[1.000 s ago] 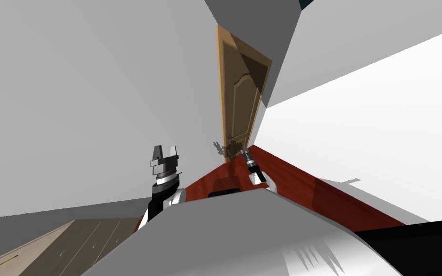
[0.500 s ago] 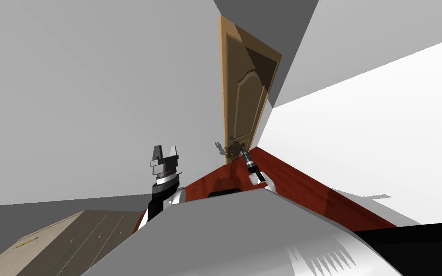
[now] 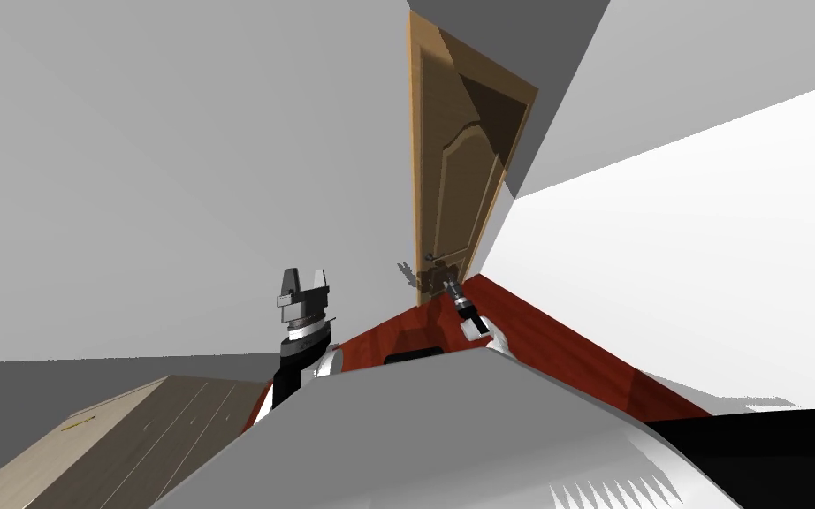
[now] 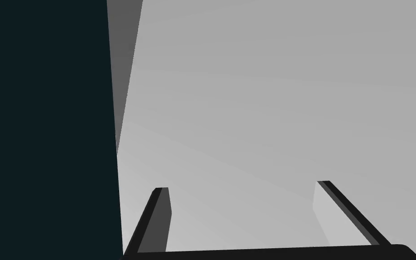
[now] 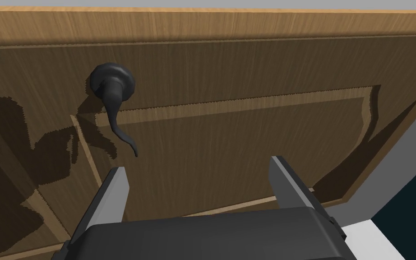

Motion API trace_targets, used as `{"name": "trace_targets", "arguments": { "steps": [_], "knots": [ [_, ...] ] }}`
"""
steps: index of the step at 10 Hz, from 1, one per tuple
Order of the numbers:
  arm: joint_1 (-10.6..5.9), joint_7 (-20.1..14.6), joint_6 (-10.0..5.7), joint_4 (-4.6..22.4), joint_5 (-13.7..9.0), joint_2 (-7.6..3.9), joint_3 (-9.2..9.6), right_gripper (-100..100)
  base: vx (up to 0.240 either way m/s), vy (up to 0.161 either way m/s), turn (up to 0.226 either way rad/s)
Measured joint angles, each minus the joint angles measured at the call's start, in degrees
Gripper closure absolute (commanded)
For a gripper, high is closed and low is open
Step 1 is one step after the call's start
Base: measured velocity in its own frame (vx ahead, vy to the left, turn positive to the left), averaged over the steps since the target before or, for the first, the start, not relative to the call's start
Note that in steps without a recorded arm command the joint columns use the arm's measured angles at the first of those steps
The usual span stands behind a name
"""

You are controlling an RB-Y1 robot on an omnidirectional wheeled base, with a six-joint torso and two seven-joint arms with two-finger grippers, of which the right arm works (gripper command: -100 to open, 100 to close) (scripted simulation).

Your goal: Pull the door open

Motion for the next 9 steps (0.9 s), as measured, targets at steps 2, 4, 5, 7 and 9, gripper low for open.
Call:
{"name": "trace_targets", "arguments": {
  "steps": [2, 4, 5, 7, 9],
  "knots": [
    [-1.13, -0.3, -0.29, 2.5, 0.0, -0.61, 0.23, -100, 0.053, -0.087, 0.1],
    [-2.19, -0.5, -0.86, 5.1, 0.0, -1.1, 0.47, -100, 0.067, -0.082, 0.104],
    [-2.5, -0.6, -0.85, 5.9, 0.0, -1.38, 0.58, -100, 0.064, -0.076, 0.109],
    [-3.47, -0.8, -1.6, 8.6, 0.0, -1.85, 0.83, -100, 0.052, -0.073, 0.092],
    [-4.16, -0.9, -1.67, 10.3, 0.0, -2.27, 1.04, -100, 0.055, -0.072, 0.091]
  ]
}}
